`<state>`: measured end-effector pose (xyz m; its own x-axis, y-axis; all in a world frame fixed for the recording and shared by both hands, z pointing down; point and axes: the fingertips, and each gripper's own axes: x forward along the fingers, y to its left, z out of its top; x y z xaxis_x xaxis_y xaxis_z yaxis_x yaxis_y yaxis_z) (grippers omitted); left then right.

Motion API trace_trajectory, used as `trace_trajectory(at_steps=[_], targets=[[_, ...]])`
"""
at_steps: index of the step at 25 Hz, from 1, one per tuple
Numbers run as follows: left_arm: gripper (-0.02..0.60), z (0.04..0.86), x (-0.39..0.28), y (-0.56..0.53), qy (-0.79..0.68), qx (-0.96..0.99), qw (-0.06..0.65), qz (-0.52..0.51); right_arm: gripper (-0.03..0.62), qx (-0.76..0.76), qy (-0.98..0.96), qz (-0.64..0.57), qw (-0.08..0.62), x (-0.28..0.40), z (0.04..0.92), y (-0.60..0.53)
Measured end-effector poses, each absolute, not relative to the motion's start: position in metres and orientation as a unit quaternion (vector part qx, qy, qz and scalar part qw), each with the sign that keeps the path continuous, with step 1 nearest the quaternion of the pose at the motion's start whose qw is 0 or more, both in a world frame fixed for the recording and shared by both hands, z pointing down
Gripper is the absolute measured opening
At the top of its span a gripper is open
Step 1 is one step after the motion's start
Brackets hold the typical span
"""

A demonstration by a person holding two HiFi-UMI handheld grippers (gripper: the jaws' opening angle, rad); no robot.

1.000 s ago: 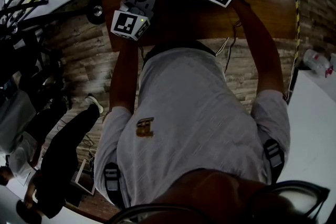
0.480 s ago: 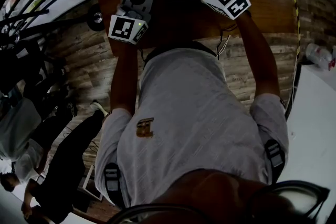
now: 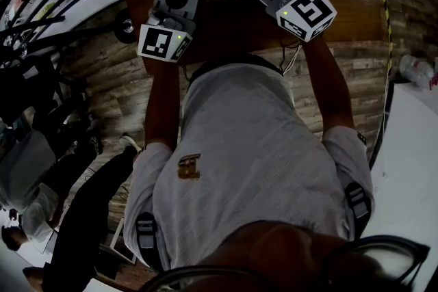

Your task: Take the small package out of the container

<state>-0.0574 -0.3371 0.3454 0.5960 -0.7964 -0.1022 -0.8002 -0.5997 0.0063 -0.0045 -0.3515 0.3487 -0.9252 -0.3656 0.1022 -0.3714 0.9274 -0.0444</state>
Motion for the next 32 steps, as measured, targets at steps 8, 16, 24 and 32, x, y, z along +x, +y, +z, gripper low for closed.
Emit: trace_trajectory(at_steps=[8, 16, 24, 32], targets=[[0.018, 0.334, -0.034, -0.328, 0.444, -0.893, 0.031, 0.063, 0.099, 0.197, -0.978, 0.04, -0.054, 0.021, 0.328, -0.331], [0.018, 0.32, -0.025, -0.316, 0.442, -0.893, 0.036, 0.076, 0.098, 0.2, -0.974, 0.04, -0.099, 0.03, 0.314, -0.313], [0.018, 0.311, -0.022, -0.315, 0.443, -0.892, 0.039, 0.081, 0.098, 0.198, -0.97, 0.05, -0.129, 0.034, 0.309, -0.304], [0.018, 0.305, -0.026, -0.31, 0.447, -0.89, 0.041, 0.082, 0.097, 0.194, -0.97, 0.052, -0.139, 0.036, 0.306, -0.299]])
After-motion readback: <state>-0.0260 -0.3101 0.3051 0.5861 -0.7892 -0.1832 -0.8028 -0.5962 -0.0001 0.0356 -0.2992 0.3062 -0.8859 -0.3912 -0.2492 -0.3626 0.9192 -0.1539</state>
